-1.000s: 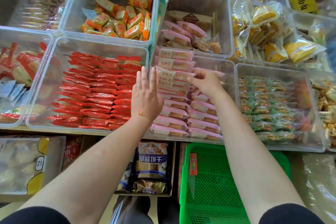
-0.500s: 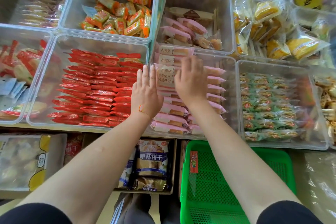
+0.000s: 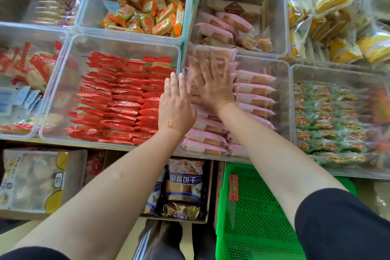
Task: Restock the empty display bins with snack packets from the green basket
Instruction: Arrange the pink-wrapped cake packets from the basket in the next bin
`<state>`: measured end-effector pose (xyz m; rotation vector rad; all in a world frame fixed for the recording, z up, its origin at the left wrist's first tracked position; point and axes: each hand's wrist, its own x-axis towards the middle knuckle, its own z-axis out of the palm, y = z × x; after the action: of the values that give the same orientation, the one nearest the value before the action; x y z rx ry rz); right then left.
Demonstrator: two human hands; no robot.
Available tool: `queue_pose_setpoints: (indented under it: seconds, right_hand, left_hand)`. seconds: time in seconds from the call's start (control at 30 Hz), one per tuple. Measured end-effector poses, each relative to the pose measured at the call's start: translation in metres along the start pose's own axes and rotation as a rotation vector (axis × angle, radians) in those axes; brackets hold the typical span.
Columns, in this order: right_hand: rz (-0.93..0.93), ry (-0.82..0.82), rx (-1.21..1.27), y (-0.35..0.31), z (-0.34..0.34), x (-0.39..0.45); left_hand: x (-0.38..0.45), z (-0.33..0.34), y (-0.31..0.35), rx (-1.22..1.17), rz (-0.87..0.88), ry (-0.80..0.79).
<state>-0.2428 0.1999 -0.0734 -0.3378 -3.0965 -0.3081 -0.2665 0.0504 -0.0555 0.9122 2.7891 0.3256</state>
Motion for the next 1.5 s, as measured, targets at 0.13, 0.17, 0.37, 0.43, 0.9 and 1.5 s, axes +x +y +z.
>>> queue_pose_setpoints:
  seconds: [0.13,0.17,0.37,0.43,0.9,1.5]
  right_hand:
    - [0.017,0.109,0.122,0.001,-0.015,-0.015]
    - [0.060,0.164,0.176,0.003,-0.021,-0.024]
    - [0.325,0.150,0.276,0.042,-0.039,-0.107]
    - [0.323,-0.123,0.315,0.060,-0.039,-0.127]
    - [0.278,-0.290,0.067,0.075,-0.033,-0.141]
    - [0.119,-0.408,0.065,0.069,-0.035,-0.154]
  left_hand:
    - [-0.001,-0.002,0.000,0.027,-0.003,-0.032]
    - [-0.001,-0.004,0.001,0.039,0.002,-0.040]
    - [-0.012,-0.015,0.000,0.020,0.188,0.101]
    - [-0.019,-0.010,0.004,0.071,0.403,0.140]
    - [-0.031,0.000,0.038,0.336,0.259,-0.297]
    - [-0.015,0.019,0.062,0.416,0.245,-0.214]
